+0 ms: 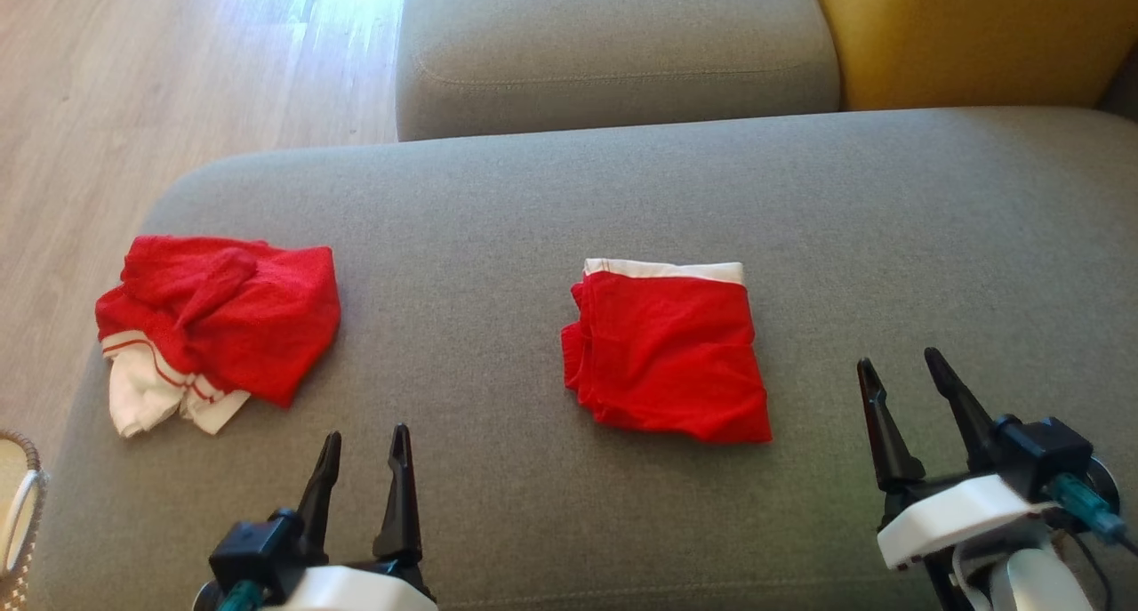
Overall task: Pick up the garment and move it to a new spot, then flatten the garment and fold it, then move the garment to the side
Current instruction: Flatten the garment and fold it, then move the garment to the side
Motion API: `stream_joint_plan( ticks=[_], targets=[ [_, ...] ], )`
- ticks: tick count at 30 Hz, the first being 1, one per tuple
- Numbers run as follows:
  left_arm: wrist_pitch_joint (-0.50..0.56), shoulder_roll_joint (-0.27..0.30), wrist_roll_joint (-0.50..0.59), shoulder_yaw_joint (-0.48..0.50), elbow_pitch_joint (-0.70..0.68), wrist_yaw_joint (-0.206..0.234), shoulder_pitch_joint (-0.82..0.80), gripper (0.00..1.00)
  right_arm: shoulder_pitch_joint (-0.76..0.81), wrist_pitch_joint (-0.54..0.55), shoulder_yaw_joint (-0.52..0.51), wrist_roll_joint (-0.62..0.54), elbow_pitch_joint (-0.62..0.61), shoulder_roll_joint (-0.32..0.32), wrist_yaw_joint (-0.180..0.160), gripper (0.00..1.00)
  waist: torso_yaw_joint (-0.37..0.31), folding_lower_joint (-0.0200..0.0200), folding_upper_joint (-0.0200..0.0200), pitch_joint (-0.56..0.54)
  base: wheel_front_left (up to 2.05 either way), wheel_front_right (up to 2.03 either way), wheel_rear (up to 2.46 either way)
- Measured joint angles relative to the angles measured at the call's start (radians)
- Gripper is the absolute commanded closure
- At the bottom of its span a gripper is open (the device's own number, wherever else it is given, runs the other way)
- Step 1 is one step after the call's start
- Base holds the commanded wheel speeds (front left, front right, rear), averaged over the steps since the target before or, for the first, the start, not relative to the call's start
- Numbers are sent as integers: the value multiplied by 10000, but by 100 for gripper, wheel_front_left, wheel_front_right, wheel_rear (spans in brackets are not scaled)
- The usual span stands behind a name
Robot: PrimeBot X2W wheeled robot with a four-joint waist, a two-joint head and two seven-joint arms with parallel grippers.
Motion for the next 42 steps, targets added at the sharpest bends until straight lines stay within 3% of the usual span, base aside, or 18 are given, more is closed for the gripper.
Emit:
stream_joint_plan(
  ticks=[19, 28, 36, 42],
  targets=[
    [2, 0, 31, -75, 92, -12, -3, 0, 0, 19, 178, 855, 443, 19, 0, 0, 248, 0, 0, 6, 0, 0, 0],
    [2, 0, 182, -508, 15, -29, -304, 0, -1019, 1037, 752, 1503, 945, 29, 0, 0, 535, 0, 0, 743, 0, 0, 0],
    [0, -6, 182, -782, -42, 148, -1231, 0, -2980, 2452, 725, 2456, 2677, -96, 0, 0, 947, 4, 0, 1808, 0, 0, 0],
    [0, -12, 178, -963, 2, 267, -1352, 0, -3695, 3080, 366, 2477, 4195, -282, 0, 0, 1399, 3, 0, 2126, 0, 0, 0]
  ],
)
